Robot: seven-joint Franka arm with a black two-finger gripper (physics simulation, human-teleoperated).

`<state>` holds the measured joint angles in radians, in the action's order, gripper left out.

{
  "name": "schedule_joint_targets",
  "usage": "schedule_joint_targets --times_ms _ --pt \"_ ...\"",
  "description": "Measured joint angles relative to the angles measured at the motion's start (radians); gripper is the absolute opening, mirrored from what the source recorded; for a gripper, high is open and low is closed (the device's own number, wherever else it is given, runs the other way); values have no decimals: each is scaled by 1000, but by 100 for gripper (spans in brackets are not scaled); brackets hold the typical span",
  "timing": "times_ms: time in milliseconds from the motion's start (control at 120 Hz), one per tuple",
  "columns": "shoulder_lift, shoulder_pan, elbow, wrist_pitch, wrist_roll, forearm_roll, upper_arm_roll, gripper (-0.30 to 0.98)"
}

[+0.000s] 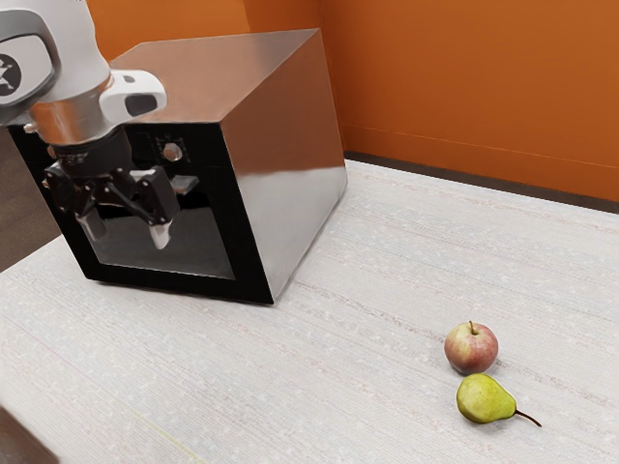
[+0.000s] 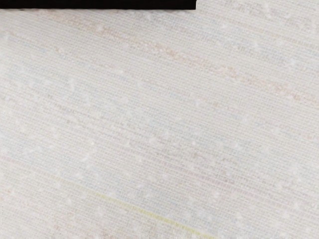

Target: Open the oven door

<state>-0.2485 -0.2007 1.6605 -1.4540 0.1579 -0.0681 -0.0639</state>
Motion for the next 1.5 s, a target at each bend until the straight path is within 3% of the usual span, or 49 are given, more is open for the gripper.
schedule_joint_targets --times_ms 125,183,250,383,467,533,633,817,1108,1500 --pt "-91 -27 70 34 105 -21 -3 69" --pt "-210 -81 160 25 147 -71 6 68" --pt "-242 -148 213 -28 194 -104 33 68" --pt "-214 -162 246 -249 379 13 110 69" --pt "-194 -175 259 -373 499 44 129 69" --pt "-209 -234 312 -463 592 98 123 69" --pt "-205 -375 363 -567 719 199 35 68" --pt "-161 -361 399 -744 932 266 7 69" --pt "-54 -353 385 -910 1161 197 3 68" --pt "9 -360 363 -985 1336 164 -4 68"
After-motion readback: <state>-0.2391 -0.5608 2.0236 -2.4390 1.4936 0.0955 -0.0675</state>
